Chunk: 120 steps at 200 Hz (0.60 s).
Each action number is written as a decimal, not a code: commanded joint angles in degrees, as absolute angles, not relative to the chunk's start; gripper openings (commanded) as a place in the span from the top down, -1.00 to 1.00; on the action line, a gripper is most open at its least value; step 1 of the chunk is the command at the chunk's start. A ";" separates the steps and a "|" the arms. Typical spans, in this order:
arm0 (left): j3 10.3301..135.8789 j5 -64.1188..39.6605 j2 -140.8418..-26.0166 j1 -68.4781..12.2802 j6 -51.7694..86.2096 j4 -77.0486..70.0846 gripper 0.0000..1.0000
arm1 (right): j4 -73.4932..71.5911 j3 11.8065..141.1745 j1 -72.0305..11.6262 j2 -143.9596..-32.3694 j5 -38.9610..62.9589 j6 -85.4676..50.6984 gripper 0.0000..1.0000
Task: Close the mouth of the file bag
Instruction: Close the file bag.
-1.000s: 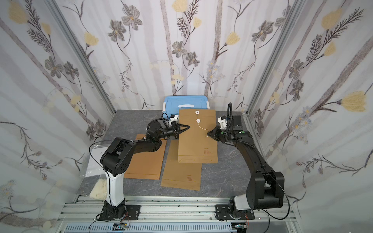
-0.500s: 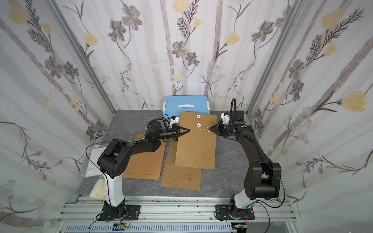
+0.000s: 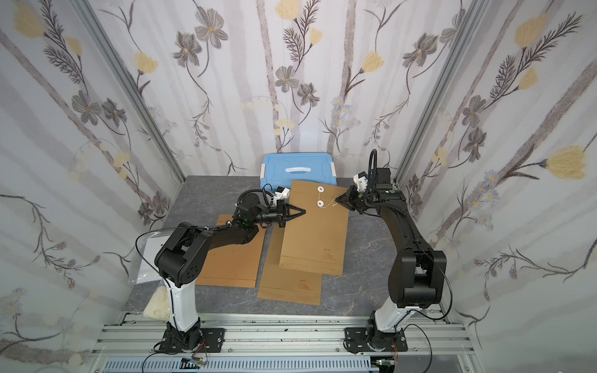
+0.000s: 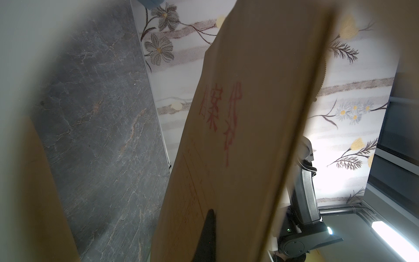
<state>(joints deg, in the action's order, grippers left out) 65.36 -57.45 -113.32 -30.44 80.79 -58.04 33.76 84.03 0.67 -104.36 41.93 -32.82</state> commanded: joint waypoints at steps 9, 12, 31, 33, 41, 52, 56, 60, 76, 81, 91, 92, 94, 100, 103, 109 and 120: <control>65.17 -59.30 -112.91 -30.67 80.85 -60.50 1.00 | 36.85 87.07 0.88 -106.27 41.10 -31.13 1.00; 65.21 -59.44 -112.90 -30.74 80.80 -60.51 1.00 | 37.04 87.28 0.94 -106.40 41.13 -31.07 1.00; 64.82 -59.27 -112.56 -30.85 80.79 -60.54 1.00 | 39.32 89.54 1.04 -107.77 41.10 -30.29 1.00; 64.79 -59.25 -112.54 -30.78 80.78 -60.51 1.00 | 39.58 89.84 1.10 -107.96 41.06 -30.20 1.00; 65.01 -59.39 -112.45 -30.91 80.70 -60.25 1.00 | 40.07 90.49 1.22 -108.42 41.10 -30.06 1.00; 65.12 -59.50 -112.46 -31.10 80.81 -60.47 1.00 | 40.47 91.20 1.26 -109.00 41.13 -30.06 1.00; 65.25 -59.58 -112.48 -31.07 80.65 -60.32 1.00 | 40.59 91.45 1.30 -109.14 41.22 -30.06 1.00; 65.42 -59.80 -112.50 -31.27 80.40 -59.90 1.00 | 40.62 91.69 1.30 -109.29 41.33 -30.04 1.00; 64.85 -59.10 -112.50 -31.46 80.68 -61.31 1.00 | 41.05 92.43 1.26 -109.68 41.27 -29.98 1.00; 64.71 -58.98 -112.41 -31.46 80.61 -61.17 1.00 | 41.33 92.74 1.26 -109.78 40.95 -29.80 1.00; 64.69 -58.80 -112.33 -31.46 80.62 -61.15 1.00 | 42.52 93.39 1.24 -109.92 39.94 -29.15 1.00; 64.64 -58.80 -112.33 -31.46 80.61 -61.16 1.00 | 42.62 93.41 1.23 -109.89 39.83 -29.12 1.00; 64.68 -58.69 -112.41 -31.46 80.60 -61.10 1.00 | 42.74 93.40 1.23 -109.96 39.67 -29.03 1.00; 64.77 -58.50 -112.44 -31.49 80.74 -61.44 1.00 | 42.93 93.30 1.23 -109.78 39.27 -28.81 1.00; 64.84 -58.45 -112.46 -31.50 80.89 -61.77 1.00 | 42.97 93.30 1.23 -109.78 39.10 -28.76 1.00; 65.06 -58.60 -112.56 -31.62 81.19 -62.36 1.00 | 43.11 93.38 1.31 -109.78 38.91 -28.70 1.00; 65.73 -59.13 -112.58 -31.80 80.84 -61.28 1.00 | 43.58 94.22 1.40 -110.39 38.87 -28.41 1.00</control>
